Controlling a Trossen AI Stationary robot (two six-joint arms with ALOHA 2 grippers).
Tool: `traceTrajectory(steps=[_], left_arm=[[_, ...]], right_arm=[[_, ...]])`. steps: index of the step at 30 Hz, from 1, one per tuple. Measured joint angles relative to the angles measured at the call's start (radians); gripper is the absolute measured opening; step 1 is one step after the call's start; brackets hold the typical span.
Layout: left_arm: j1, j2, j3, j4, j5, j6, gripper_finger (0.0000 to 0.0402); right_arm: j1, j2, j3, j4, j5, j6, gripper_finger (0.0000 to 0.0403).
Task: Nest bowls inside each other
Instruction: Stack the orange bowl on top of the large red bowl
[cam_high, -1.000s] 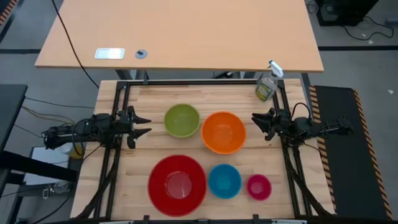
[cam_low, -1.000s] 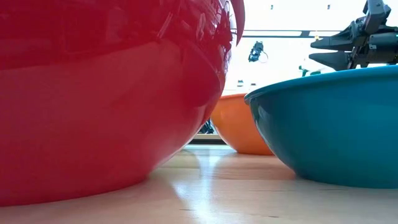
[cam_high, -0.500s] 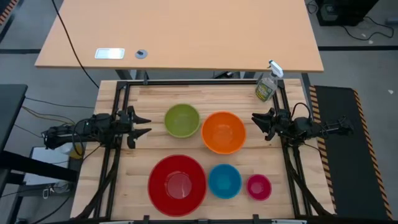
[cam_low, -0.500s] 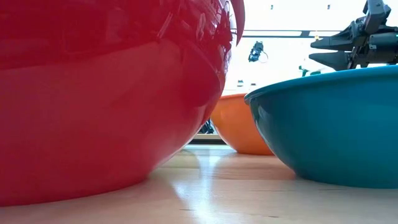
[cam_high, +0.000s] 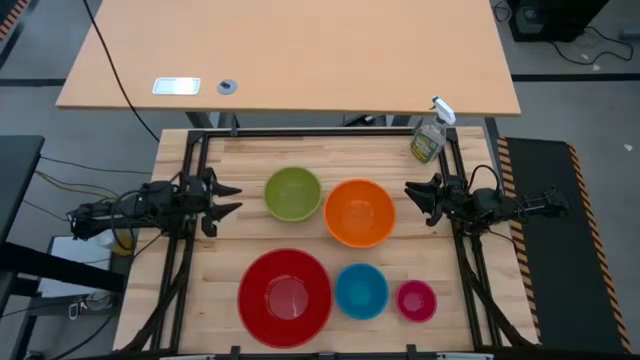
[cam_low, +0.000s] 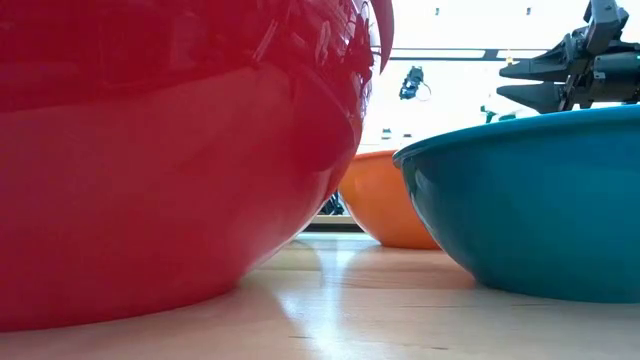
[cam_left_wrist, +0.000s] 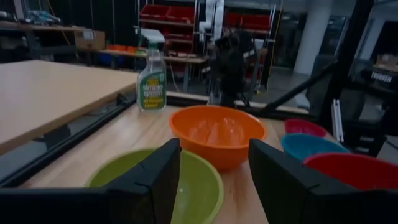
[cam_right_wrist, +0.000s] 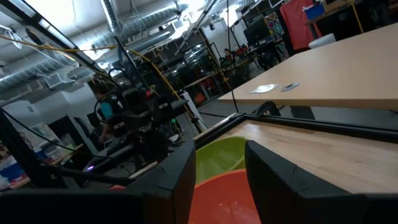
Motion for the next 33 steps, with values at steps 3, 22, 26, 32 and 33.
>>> traceTrajectory(steps=[3, 22, 26, 32, 33], left_arm=[[0.000, 0.000, 0.000, 0.030, 0.000, -0.017, 0.0192], [0.000, 0.000, 0.000, 0.178, 0.000, -0.129, 0.0192], [0.000, 0.000, 0.000, 0.189, 0.000, -0.132, 0.0192], [0.000, 0.000, 0.000, 0.189, 0.000, -0.229, 0.0192], [0.000, 0.000, 0.000, 0.193, 0.000, -0.237, 0.0192]], right_arm=[[0.000, 0.000, 0.000, 0.000, 0.000, 0.000, 0.0146], [-0.001, 0.096, 0.001, 0.443, -0.139, -0.052, 0.0146], [0.000, 0.256, 0.079, 0.569, -0.157, -0.128, 0.0146], [0.000, 0.578, 0.370, 0.537, -0.230, -0.218, 0.0146], [0.000, 0.631, 0.432, 0.504, -0.235, -0.228, 0.0146]])
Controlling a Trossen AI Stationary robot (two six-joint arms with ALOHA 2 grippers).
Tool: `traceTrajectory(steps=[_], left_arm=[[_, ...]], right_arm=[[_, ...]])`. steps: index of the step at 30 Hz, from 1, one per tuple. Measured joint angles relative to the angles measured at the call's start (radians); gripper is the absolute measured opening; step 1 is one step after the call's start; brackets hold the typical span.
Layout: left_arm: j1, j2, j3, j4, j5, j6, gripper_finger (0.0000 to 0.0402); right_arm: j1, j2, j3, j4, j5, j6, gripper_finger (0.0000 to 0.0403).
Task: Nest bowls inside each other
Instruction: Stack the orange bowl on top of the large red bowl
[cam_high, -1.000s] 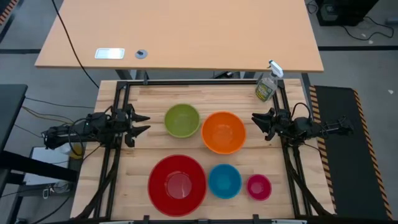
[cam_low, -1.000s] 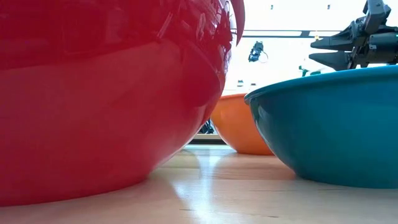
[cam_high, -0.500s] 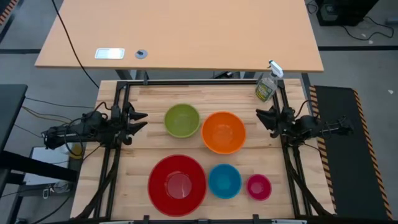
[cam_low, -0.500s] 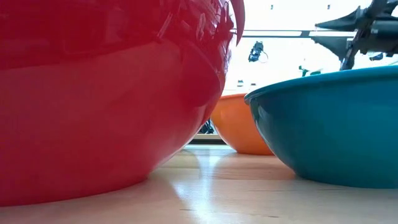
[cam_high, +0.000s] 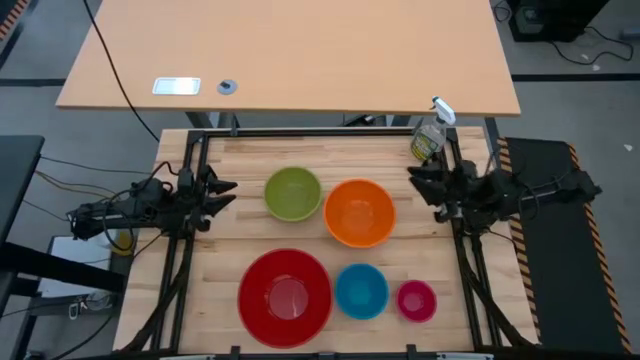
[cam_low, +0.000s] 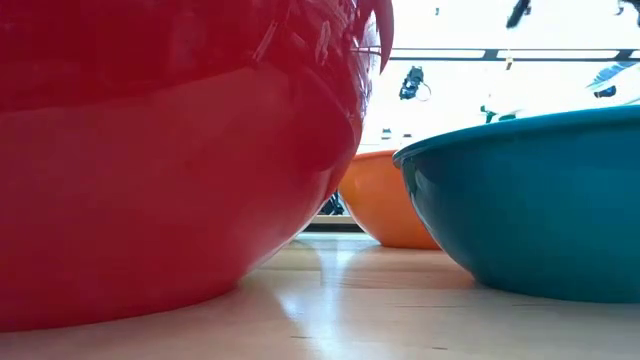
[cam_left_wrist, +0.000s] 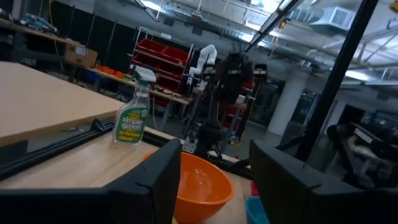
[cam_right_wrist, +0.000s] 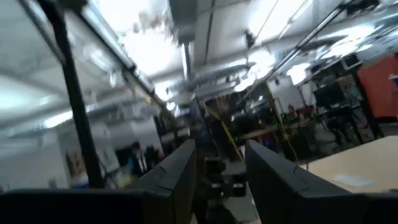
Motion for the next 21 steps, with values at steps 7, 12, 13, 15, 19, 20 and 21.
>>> traceTrajectory(steps=[7, 12, 13, 15, 19, 20, 21], left_arm=[[-0.001, 0.000, 0.000, 0.006, 0.086, -0.093, 0.0192], [-0.001, 0.000, 0.000, 0.018, 0.212, -0.059, 0.0192], [-0.001, 0.000, 0.000, 0.018, 0.212, -0.051, 0.0192], [-0.001, 0.000, 0.000, 0.019, 0.209, -0.043, 0.0192], [-0.001, 0.000, 0.000, 0.036, 0.208, -0.041, 0.0192], [-0.001, 0.000, 0.000, 0.047, 0.208, -0.041, 0.0192], [-0.001, 0.000, 0.000, 0.060, 0.208, -0.041, 0.0192]], right_arm=[[0.000, 0.324, 0.363, -0.312, 0.066, 0.009, 0.0146], [-0.002, 0.501, 0.501, -0.362, 0.129, -0.057, 0.0146], [-0.002, 0.530, 0.516, -0.353, 0.132, -0.063, 0.0146], [-0.002, 0.582, 0.537, -0.337, 0.132, -0.073, 0.0146], [-0.002, 0.677, 0.548, -0.246, 0.120, -0.077, 0.0146], [-0.002, 0.699, 0.548, -0.211, 0.104, -0.076, 0.0146], [-0.002, 0.720, 0.548, -0.174, 0.082, -0.070, 0.0146]])
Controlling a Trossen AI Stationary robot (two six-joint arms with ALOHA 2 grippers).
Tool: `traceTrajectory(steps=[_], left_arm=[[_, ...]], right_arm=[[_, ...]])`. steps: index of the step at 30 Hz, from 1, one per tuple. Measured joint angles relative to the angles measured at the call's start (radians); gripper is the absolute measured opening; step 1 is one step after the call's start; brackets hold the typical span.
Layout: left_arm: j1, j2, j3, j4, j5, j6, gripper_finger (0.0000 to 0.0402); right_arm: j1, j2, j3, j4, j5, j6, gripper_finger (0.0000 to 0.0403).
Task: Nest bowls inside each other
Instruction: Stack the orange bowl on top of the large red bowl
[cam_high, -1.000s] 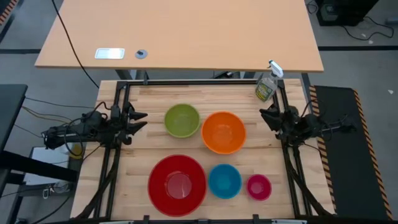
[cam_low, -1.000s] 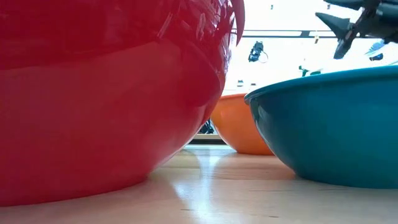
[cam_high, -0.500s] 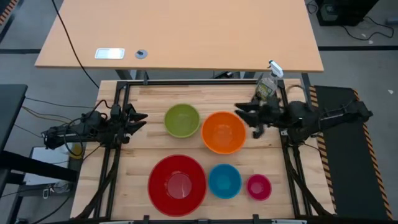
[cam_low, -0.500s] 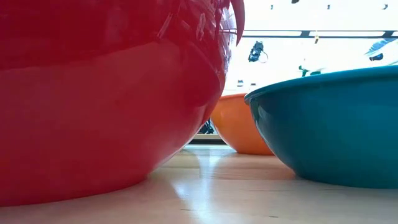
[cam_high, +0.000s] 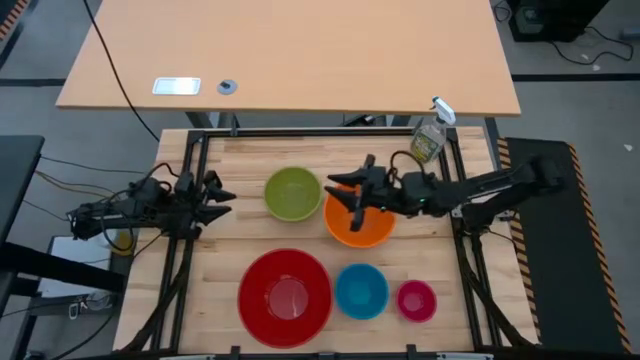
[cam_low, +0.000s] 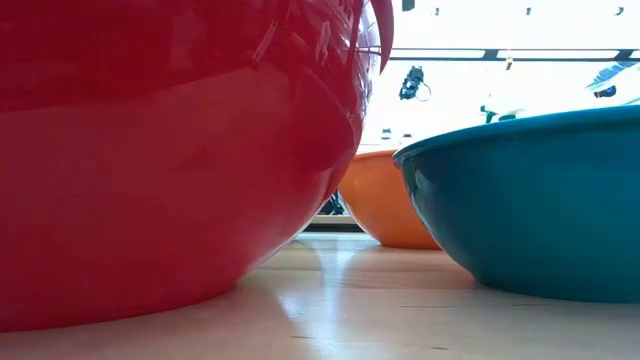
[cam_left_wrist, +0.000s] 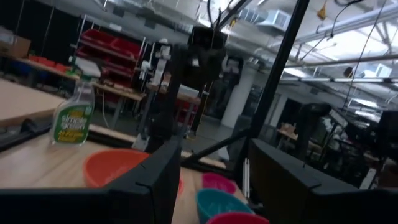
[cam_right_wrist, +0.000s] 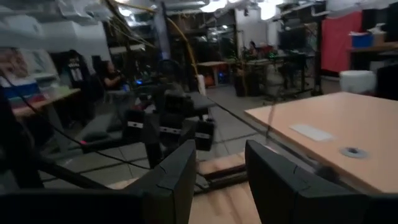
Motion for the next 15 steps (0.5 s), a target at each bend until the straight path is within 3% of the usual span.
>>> traceTrajectory(steps=[4, 7, 9, 15], left_arm=[[0.000, 0.000, 0.000, 0.047, 0.034, 0.000, 0.0192], [0.000, 0.000, 0.000, 0.090, 0.124, -0.007, 0.0192], [0.000, 0.000, 0.000, 0.087, 0.143, -0.028, 0.0192], [0.000, 0.061, 0.000, 0.065, 0.077, 0.010, 0.0192]], right_arm=[[0.000, 0.049, 0.000, 0.110, -0.108, -0.002, 0.0146], [0.000, 0.069, 0.011, 0.130, -0.096, 0.076, 0.0144], [-0.004, 0.073, 0.066, -0.064, -0.042, 0.158, 0.0137], [0.009, 0.178, 0.417, -0.964, 0.254, 0.430, 0.0108]])
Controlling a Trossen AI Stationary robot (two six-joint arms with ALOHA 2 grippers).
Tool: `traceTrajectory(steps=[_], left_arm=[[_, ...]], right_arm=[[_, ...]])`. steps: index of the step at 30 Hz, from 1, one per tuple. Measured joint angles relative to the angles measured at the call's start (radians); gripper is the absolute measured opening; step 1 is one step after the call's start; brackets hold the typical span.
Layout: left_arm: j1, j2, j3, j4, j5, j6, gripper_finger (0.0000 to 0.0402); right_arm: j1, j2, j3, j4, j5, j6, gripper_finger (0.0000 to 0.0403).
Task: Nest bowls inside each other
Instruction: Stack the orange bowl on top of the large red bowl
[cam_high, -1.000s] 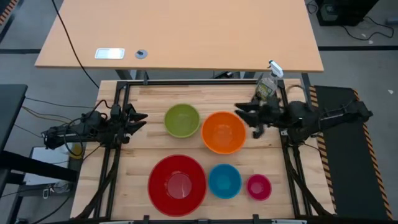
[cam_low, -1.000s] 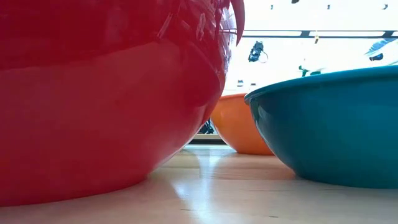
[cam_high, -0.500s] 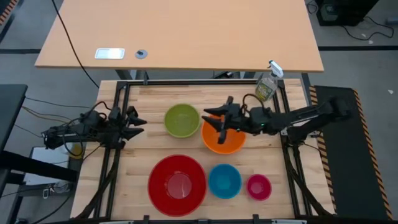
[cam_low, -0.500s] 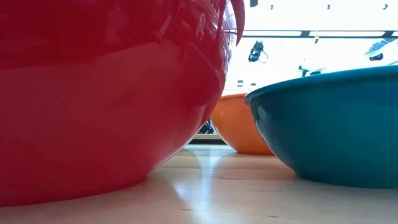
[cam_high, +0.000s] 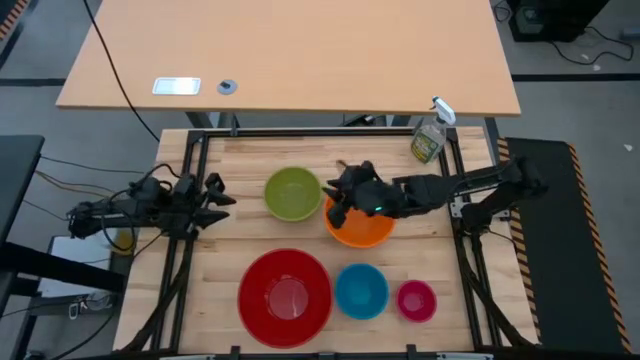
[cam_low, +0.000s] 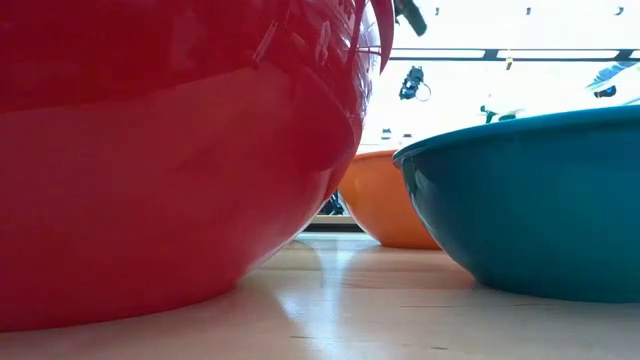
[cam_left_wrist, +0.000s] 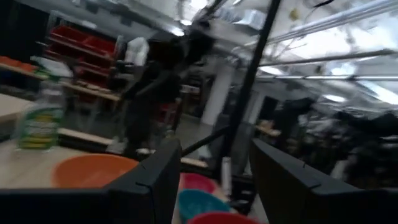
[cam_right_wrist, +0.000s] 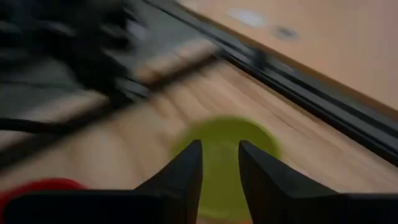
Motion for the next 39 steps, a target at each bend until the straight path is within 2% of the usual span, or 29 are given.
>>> traceTrajectory(steps=[3, 8, 10, 14, 16, 18, 21, 24, 29, 35, 39], left_arm=[[0.000, 0.044, 0.000, 0.009, -0.008, 0.036, 0.0192], [-0.002, 0.097, 0.041, 0.025, -0.010, 0.066, 0.0192], [-0.002, 0.109, 0.087, -0.059, -0.011, 0.094, 0.0192], [-0.002, 0.133, 0.206, -0.346, -0.009, 0.121, 0.0192], [-0.002, 0.140, 0.253, -0.456, -0.008, 0.142, 0.0192], [-0.002, 0.141, 0.280, -0.510, -0.007, 0.172, 0.0192], [-0.002, 0.139, 0.302, -0.525, -0.006, 0.190, 0.0192], [-0.002, 0.139, 0.303, -0.527, -0.001, 0.193, 0.0192], [-0.002, 0.140, 0.303, -0.531, 0.000, 0.193, 0.0192], [-0.002, 0.140, 0.302, -0.562, -0.001, 0.193, 0.0192], [-0.002, 0.140, 0.301, -0.564, -0.001, 0.193, 0.0192]], right_arm=[[0.004, 0.050, 0.159, -0.312, 0.000, 0.142, 0.0101], [0.004, 0.097, 0.285, -0.711, -0.126, 0.367, 0.0111], [0.008, 0.093, 0.287, -0.843, -0.130, 0.453, 0.0128], [0.019, 0.091, 0.271, -1.052, -0.146, 0.616, 0.0180], [0.020, 0.085, 0.241, -1.086, -0.158, 0.690, 0.0214], [0.007, 0.082, 0.209, -1.096, -0.216, 0.768, 0.0246], [-0.034, 0.079, 0.146, -1.096, -0.350, 0.805, 0.0284], [-0.068, 0.078, 0.074, -1.099, -0.423, 0.821, 0.0299], [-0.140, 0.052, -0.039, -1.085, -0.457, 0.794, 0.0292], [-0.215, -0.004, -0.193, -0.843, -0.490, 0.724, 0.0264], [-0.246, -0.006, -0.261, -0.781, -0.494, 0.697, 0.0248]])
